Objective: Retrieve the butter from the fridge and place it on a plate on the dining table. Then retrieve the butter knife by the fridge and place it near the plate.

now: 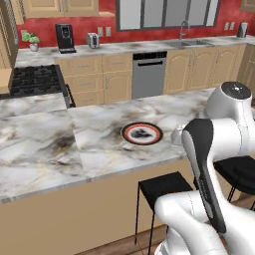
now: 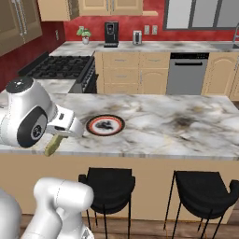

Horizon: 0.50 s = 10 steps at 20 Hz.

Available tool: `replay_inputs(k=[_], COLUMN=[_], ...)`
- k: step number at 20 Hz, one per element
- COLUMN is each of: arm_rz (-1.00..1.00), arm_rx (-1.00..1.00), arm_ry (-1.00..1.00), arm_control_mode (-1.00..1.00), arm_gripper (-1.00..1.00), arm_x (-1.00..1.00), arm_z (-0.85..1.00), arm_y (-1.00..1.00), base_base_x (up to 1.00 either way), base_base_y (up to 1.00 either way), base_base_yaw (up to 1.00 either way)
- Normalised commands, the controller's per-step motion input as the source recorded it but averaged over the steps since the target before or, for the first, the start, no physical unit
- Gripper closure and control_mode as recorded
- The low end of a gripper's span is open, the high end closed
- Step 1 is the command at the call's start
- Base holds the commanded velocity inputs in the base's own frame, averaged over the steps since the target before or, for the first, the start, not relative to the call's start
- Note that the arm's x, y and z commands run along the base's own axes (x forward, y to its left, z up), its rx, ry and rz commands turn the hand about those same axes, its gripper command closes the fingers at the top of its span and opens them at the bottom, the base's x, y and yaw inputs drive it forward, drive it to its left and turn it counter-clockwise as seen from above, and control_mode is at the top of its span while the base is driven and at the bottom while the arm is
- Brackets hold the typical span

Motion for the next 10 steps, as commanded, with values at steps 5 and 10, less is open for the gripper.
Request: replay_inputs(k=[5, 10], arm_rz=[0.0, 0.0], arm_rx=[0.0, 0.0], arm_ry=[0.01, 0.0], arm_control_mode=[-1.0, -1.0], arm_gripper=[1.0, 1.0], arm_x=[0.89, 0.93], arm_z=[0.0, -0.08], arm_y=[0.04, 0.12], base_base_x=[0.0, 0.0], base_base_y=[0.0, 0.0], base_base_yaw=[0.0, 0.0])
